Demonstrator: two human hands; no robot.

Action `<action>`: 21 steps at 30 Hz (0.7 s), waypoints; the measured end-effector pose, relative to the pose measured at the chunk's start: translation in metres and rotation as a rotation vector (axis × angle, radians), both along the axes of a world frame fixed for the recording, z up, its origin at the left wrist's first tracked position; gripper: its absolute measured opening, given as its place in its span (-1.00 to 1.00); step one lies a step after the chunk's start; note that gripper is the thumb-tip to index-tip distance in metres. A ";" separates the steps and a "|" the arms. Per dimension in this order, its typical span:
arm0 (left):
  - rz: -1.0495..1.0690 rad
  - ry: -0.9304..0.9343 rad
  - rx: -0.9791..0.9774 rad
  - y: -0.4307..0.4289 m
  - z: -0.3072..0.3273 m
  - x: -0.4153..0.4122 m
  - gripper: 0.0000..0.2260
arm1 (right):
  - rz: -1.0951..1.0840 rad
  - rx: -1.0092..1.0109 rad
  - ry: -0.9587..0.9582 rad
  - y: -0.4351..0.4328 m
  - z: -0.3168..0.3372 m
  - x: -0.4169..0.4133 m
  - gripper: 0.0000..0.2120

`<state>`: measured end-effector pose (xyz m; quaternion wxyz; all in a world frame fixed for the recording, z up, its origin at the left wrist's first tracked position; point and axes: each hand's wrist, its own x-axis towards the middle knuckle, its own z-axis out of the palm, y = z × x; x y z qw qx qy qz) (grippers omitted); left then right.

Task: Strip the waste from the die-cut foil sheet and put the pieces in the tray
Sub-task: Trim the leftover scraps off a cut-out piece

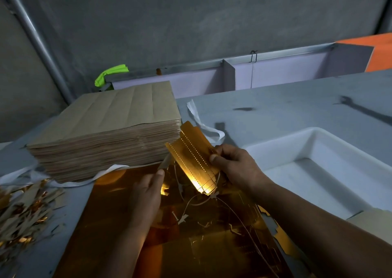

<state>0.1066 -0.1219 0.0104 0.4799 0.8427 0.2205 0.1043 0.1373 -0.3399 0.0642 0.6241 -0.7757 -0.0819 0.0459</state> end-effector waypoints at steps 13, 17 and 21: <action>-0.362 -0.037 -0.427 -0.055 0.050 -0.024 -0.51 | 0.015 0.109 0.047 -0.001 0.003 0.000 -0.84; -0.425 0.011 -0.436 -0.063 0.043 -0.025 -0.65 | 0.013 0.149 0.064 -0.002 0.002 0.001 -0.84; -0.482 0.042 -0.416 -0.065 0.040 -0.025 -0.64 | 0.008 0.191 0.093 -0.003 0.003 0.000 -0.83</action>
